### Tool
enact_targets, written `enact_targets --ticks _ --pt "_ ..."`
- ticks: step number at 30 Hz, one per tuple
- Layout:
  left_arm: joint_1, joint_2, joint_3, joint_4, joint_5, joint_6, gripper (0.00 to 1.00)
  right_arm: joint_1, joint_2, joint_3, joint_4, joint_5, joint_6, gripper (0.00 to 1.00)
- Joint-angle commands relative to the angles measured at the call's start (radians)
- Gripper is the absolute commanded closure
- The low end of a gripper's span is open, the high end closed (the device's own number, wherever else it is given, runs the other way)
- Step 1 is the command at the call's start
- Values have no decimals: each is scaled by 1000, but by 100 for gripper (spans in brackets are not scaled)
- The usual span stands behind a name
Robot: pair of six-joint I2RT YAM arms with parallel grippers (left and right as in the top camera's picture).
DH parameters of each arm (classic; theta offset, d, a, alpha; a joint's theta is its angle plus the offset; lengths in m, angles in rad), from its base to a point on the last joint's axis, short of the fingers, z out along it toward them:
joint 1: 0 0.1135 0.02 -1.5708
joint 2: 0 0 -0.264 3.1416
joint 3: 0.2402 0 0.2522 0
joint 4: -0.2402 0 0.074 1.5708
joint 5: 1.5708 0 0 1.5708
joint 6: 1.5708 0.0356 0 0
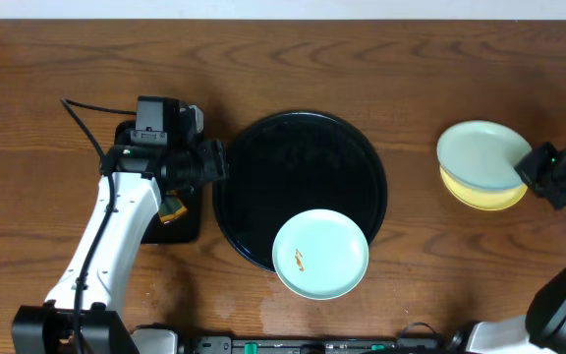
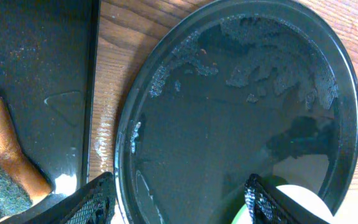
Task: Clean dirty plates on tray and stack at the side
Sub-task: 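Carry the green plate right and set it on the yellow plate, then grasp the lower green plate rim with the right gripper and drag it to tray center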
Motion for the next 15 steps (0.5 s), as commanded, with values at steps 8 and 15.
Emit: enact_targets --ticks 8,15 --pt "4 -8 16 -3 -2 9 32 18 -105 -5 -19 -46 -7 65" --pt "3 -8 16 -10 3 9 32 251 -303 -5 -72 -224 -190 56"
